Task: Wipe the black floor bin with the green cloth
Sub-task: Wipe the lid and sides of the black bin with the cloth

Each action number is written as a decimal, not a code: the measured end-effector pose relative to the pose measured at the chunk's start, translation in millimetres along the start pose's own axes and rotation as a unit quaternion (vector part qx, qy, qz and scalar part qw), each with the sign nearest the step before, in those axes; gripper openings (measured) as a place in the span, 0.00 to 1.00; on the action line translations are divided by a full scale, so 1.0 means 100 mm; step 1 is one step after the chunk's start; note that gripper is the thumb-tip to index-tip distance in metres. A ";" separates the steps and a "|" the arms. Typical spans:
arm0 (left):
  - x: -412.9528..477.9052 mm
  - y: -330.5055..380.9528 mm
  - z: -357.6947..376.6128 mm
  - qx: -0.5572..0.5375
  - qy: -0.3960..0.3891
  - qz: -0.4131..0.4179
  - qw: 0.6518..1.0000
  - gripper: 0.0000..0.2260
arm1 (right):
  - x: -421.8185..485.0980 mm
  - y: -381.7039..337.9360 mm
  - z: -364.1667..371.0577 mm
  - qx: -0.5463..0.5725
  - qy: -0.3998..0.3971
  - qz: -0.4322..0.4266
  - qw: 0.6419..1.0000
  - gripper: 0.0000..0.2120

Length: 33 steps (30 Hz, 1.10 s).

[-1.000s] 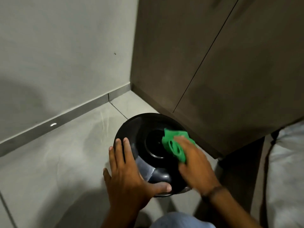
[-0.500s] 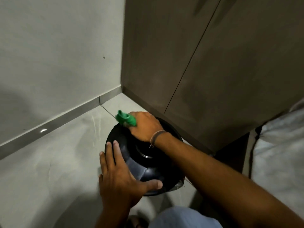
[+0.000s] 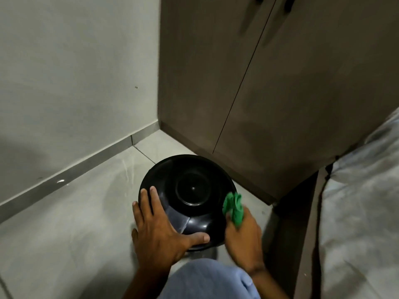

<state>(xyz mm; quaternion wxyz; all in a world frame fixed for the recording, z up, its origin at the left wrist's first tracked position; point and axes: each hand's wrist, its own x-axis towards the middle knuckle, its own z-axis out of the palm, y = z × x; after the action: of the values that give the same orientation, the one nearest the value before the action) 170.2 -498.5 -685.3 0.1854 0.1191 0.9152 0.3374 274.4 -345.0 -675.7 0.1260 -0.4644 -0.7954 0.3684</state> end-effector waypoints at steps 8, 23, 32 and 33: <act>0.01 -0.01 -0.02 0.011 0.005 0.008 1.000 0.81 | 1.39 -1.37 0.45 -0.223 -0.164 -0.176 0.945 0.16; 0.01 -0.04 0.05 0.001 0.022 0.017 1.000 0.79 | 0.24 0.23 -0.04 -0.018 -0.093 -0.227 0.969 0.42; 0.04 -0.02 0.06 -0.022 0.026 0.001 0.999 0.80 | 0.82 -0.46 0.20 -0.109 -0.086 -0.224 0.965 0.34; 0.05 -0.04 0.04 -0.021 0.016 0.005 1.000 0.80 | 0.64 -0.30 0.12 -0.102 -0.079 -0.221 0.967 0.36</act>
<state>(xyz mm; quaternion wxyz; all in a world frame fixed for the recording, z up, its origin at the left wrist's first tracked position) 167.0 -497.5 -692.0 0.1713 0.1139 0.9103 0.3592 214.2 -306.5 -671.8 0.0930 -0.2564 -0.9192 0.2841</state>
